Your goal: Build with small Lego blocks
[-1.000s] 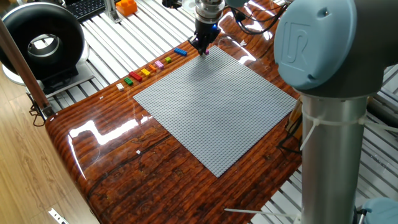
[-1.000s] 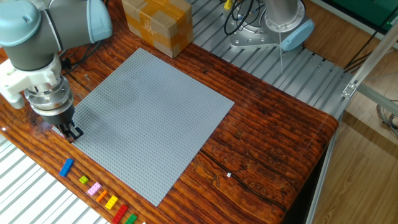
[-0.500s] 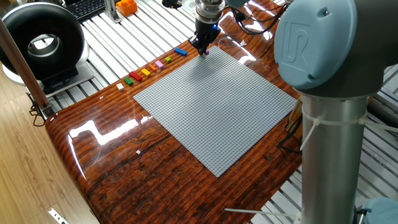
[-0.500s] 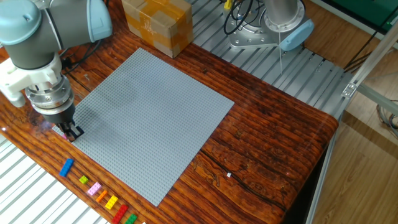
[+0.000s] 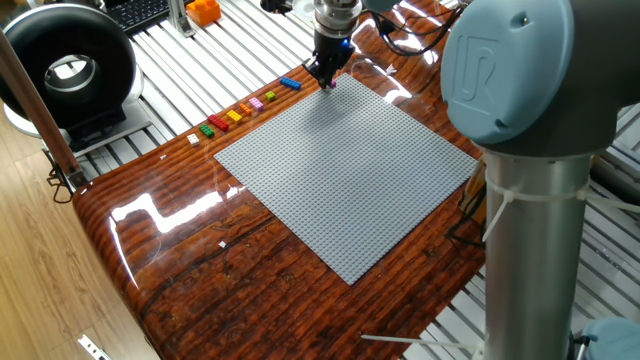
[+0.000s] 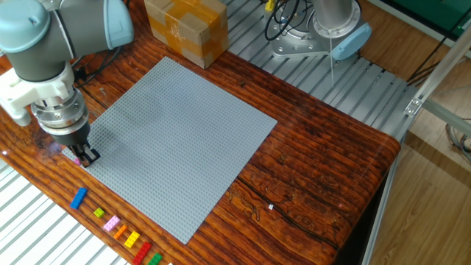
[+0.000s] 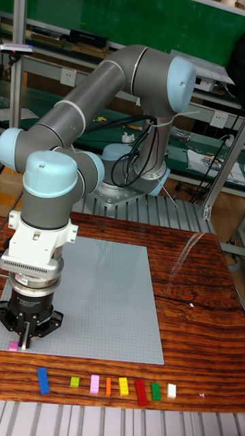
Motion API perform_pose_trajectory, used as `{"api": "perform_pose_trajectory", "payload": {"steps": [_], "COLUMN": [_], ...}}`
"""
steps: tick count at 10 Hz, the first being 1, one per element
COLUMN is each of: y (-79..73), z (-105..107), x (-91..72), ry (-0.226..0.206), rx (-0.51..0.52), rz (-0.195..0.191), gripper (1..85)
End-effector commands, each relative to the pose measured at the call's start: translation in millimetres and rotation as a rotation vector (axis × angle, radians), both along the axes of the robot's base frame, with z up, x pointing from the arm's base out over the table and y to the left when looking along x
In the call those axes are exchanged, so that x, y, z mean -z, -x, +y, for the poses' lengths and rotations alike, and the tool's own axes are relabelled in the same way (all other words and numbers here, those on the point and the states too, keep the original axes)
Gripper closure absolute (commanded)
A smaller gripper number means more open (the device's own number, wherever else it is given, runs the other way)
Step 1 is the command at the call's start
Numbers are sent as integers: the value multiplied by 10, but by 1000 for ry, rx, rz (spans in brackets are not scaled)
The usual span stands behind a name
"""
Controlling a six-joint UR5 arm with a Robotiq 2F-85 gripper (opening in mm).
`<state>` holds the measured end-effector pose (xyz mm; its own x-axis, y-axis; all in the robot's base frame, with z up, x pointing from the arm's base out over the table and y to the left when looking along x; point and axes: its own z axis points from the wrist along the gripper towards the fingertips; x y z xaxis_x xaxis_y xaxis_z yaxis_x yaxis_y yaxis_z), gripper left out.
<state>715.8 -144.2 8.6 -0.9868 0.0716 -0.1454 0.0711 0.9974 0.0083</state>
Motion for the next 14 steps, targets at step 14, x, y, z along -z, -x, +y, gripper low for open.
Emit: {"api": "perform_pose_trajectory", "payload": {"steps": [14], "y": [-79], "z": [44], "x": [0], "ry": [-44], "rx": [32], "rz": [-38], "gripper": [847]}}
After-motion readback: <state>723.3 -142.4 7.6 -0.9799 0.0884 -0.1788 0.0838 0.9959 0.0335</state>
